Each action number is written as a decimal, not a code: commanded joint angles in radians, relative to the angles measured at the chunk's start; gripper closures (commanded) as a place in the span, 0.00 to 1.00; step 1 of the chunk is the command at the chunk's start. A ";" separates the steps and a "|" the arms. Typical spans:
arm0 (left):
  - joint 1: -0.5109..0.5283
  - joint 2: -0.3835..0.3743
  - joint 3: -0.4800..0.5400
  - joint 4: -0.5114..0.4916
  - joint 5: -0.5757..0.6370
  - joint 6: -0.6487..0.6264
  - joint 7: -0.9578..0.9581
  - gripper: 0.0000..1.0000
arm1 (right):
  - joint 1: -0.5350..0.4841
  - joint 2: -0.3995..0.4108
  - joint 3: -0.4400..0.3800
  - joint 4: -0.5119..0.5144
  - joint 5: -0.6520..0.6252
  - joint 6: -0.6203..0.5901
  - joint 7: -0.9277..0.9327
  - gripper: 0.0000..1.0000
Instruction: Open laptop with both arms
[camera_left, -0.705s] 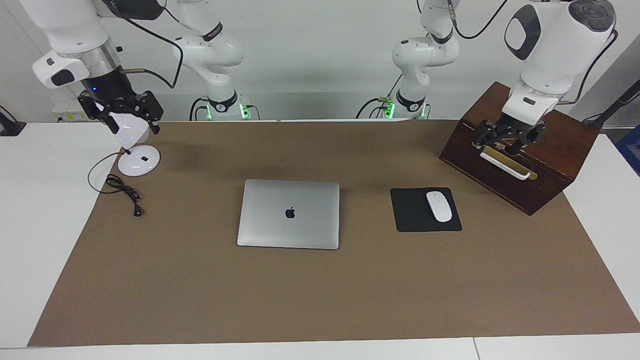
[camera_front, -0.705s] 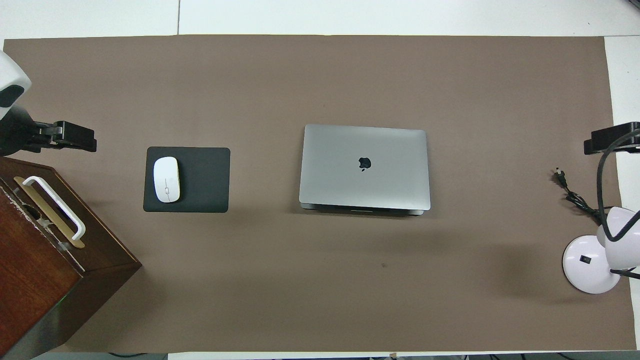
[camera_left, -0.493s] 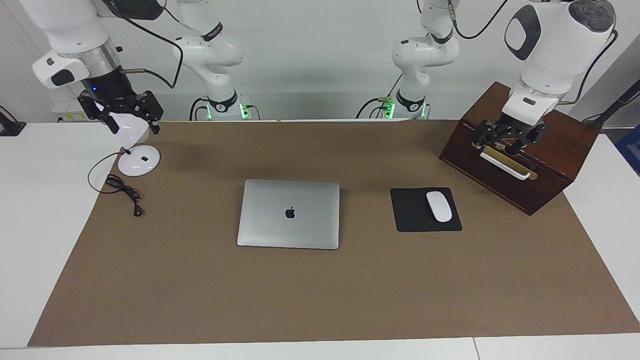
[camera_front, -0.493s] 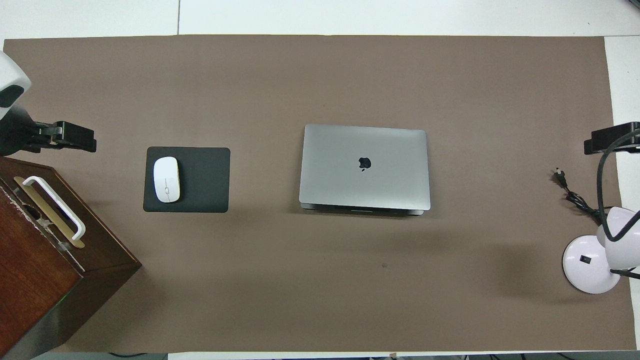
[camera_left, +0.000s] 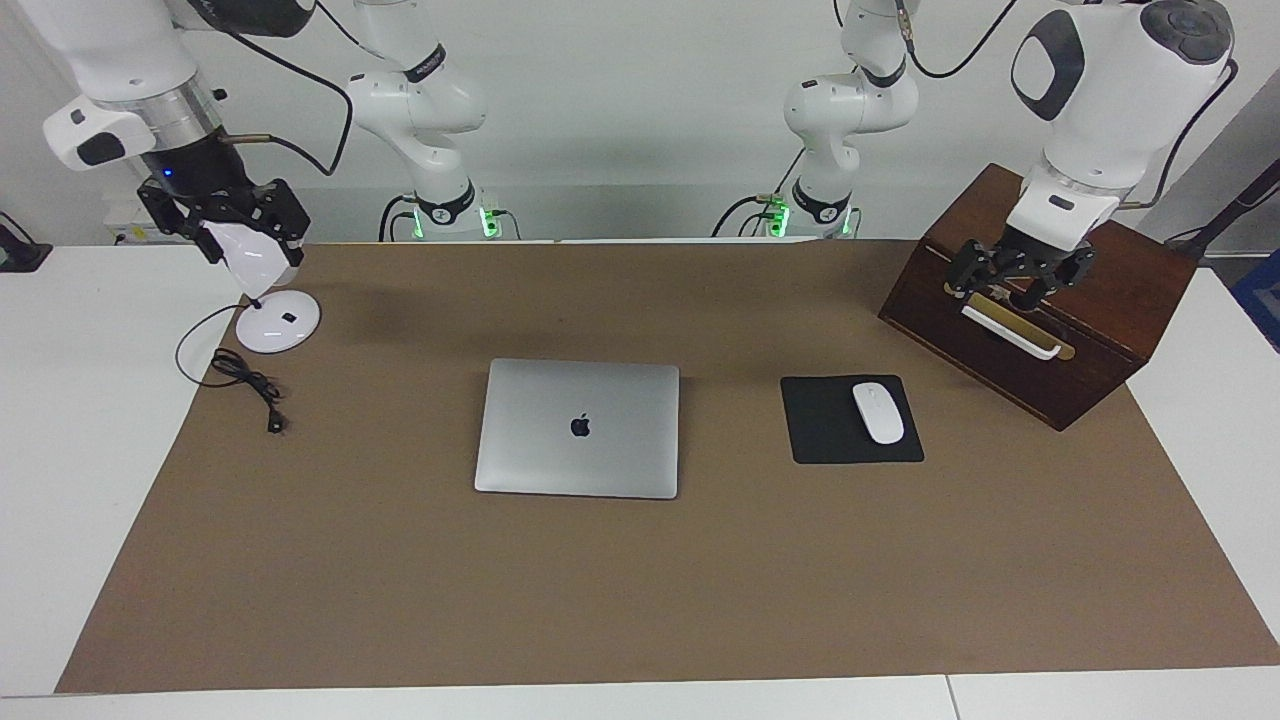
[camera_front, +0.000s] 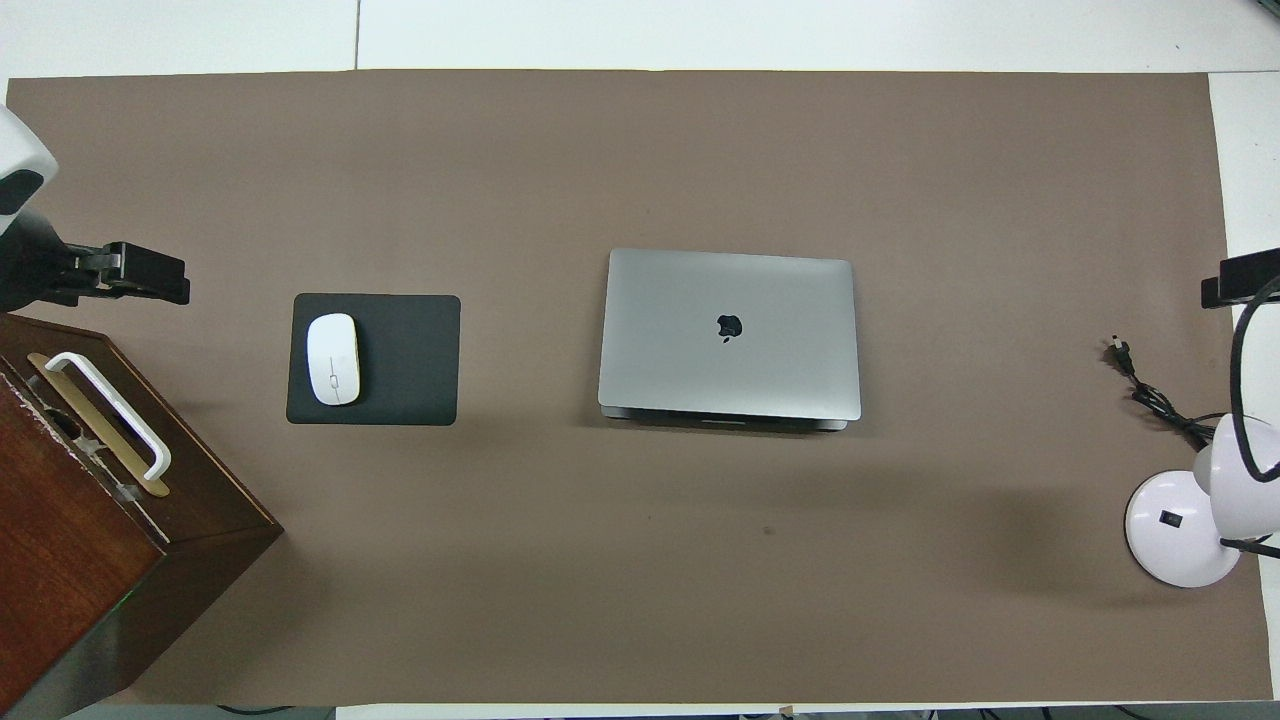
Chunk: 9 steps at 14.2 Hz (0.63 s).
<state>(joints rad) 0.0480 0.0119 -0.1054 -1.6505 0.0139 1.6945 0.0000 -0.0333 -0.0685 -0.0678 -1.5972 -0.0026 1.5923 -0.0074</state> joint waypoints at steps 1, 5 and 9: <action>0.013 -0.004 -0.005 -0.003 -0.006 -0.007 -0.002 0.00 | -0.013 -0.034 0.006 -0.009 -0.007 0.000 -0.034 0.00; 0.013 -0.003 -0.005 -0.002 -0.006 0.011 -0.005 0.00 | -0.034 -0.039 -0.024 -0.024 -0.008 0.001 -0.131 0.00; 0.013 -0.006 -0.004 -0.003 -0.005 0.002 -0.003 0.00 | -0.089 -0.036 -0.024 -0.084 -0.008 0.061 -0.297 0.00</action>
<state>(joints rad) 0.0481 0.0119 -0.1043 -1.6504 0.0139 1.6965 0.0000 -0.0855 -0.0925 -0.1023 -1.6198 -0.0026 1.5977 -0.1998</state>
